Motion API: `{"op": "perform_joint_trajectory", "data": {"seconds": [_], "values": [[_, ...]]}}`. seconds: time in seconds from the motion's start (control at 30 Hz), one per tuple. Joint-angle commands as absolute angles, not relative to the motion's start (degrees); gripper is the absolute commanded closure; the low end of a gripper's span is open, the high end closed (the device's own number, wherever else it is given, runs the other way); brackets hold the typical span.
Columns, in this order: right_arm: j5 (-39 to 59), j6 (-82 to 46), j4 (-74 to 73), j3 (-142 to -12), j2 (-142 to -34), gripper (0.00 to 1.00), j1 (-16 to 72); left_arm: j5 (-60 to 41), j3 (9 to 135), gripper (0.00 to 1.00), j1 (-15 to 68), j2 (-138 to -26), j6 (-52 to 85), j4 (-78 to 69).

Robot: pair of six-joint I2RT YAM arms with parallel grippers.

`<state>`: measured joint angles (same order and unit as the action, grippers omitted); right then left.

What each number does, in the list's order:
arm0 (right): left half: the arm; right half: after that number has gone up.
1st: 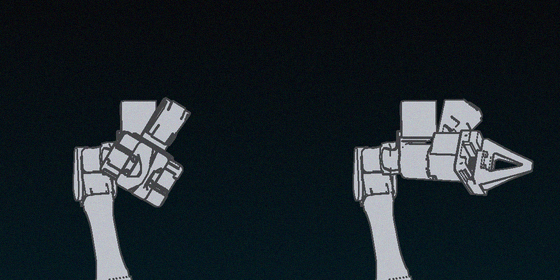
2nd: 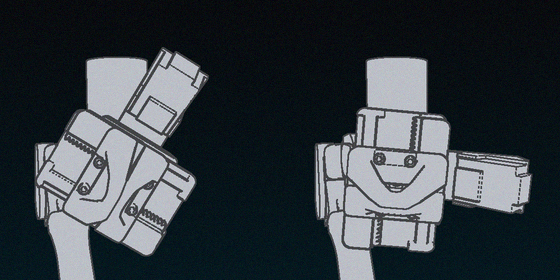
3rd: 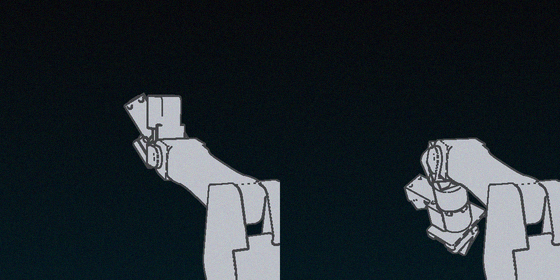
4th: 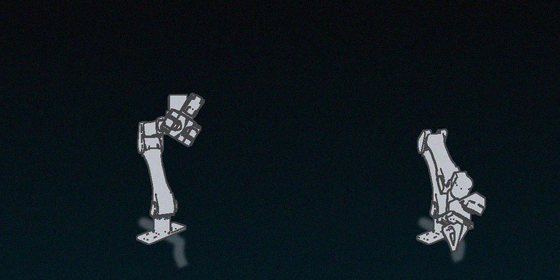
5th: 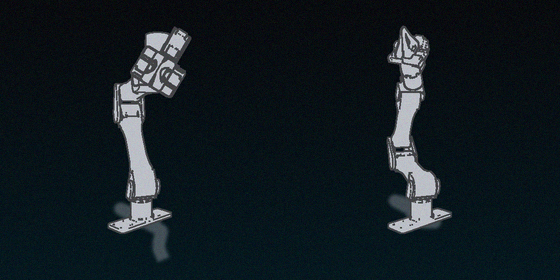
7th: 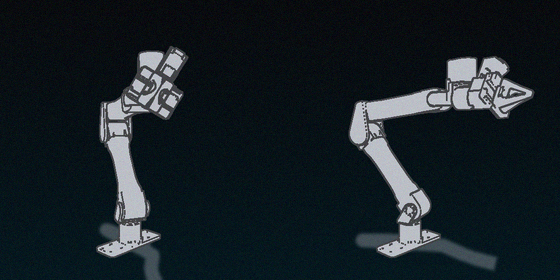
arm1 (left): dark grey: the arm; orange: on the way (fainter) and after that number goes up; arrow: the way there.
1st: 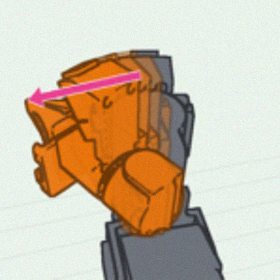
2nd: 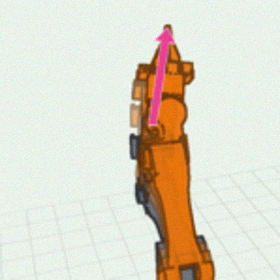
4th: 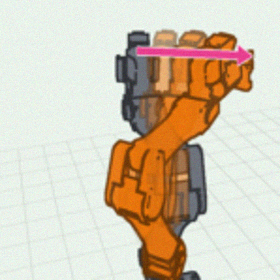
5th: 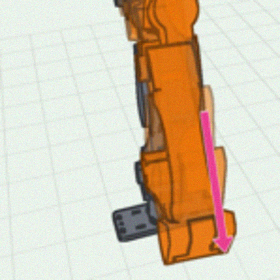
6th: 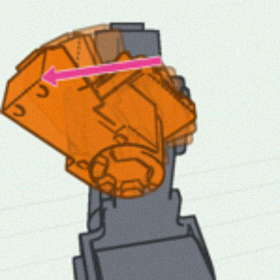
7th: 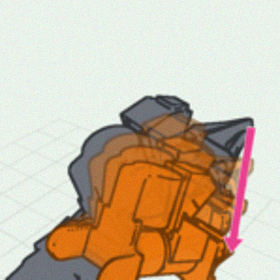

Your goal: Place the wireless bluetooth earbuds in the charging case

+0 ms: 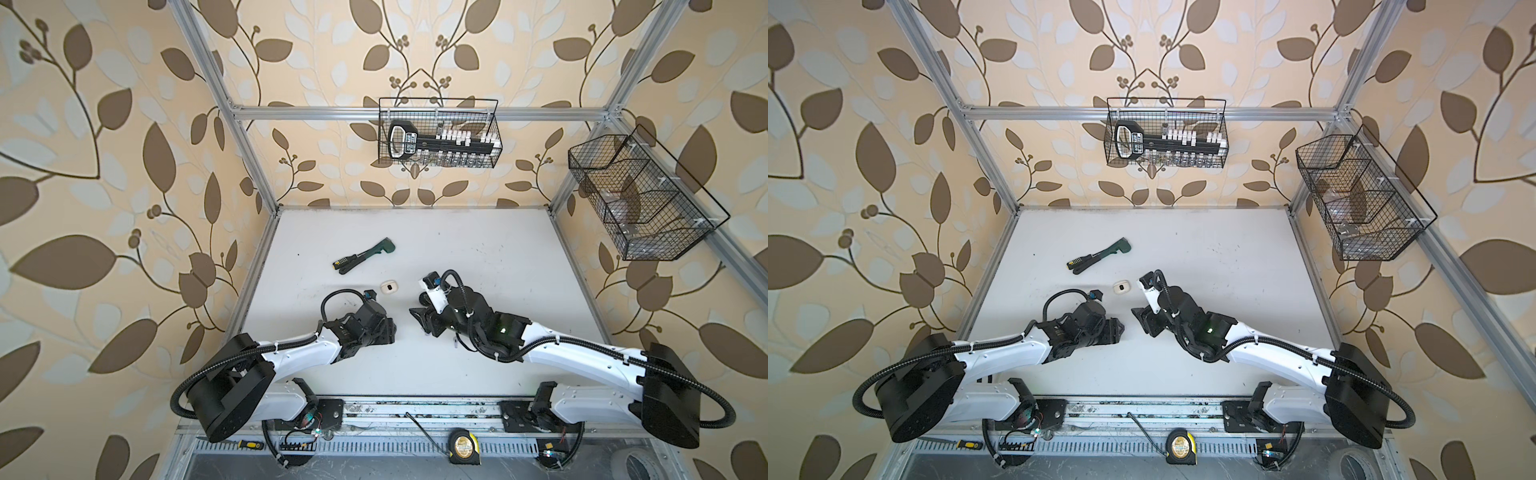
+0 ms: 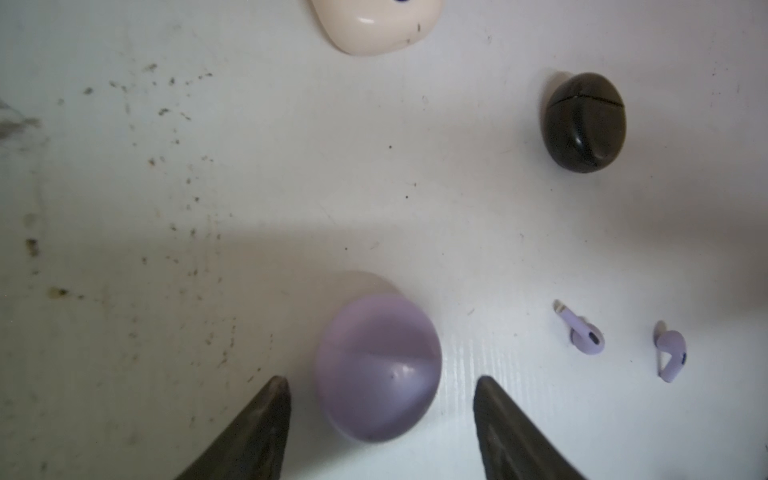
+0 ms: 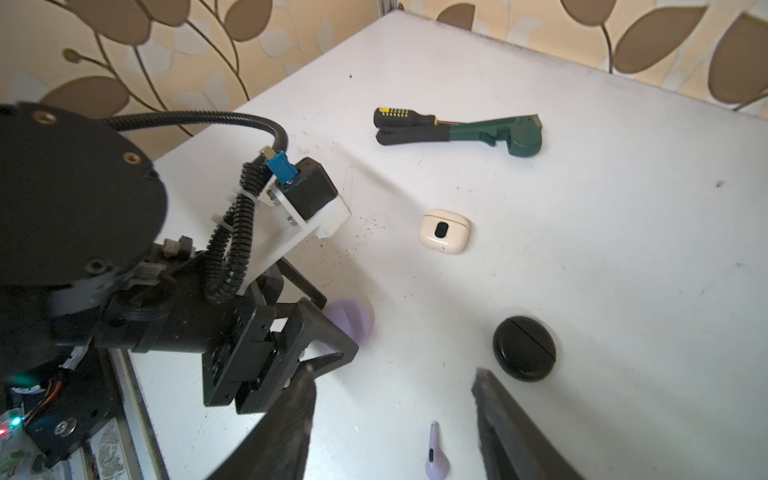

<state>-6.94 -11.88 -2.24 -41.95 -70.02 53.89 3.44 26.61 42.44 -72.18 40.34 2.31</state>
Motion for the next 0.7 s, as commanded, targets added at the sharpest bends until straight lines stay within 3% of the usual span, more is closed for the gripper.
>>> {"op": "perform_joint_trajectory", "data": {"seconds": [0.0, 0.1, 0.3, 0.4, 0.67], "values": [[-3.8, -8.03, -4.75, -41.12, -69.43, 0.37, 54.59, 8.4, 30.72, 0.21, 42.8, -67.87, 40.03, 11.09], [-3.34, -6.21, -4.36, -41.4, -69.3, 0.36, 55.54, 18.21, 34.24, 0.02, 42.77, -63.27, 45.57, 23.15], [-2.06, -4.6, -4.91, -41.54, -71.12, 0.33, 56.29, 37.87, 41.51, 0.01, 42.71, -53.44, 54.49, 45.99], [-2.16, -4.87, -3.88, -43.42, -74.37, 0.31, 56.39, 36.95, 37.8, 0.01, 42.71, -48.08, 46.32, 44.19], [-4.76, -5.23, 1.07, -51.44, -87.47, 0.28, 57.83, 33.49, 31.56, 0.01, 42.8, -41.89, 42.45, 37.67]]}}
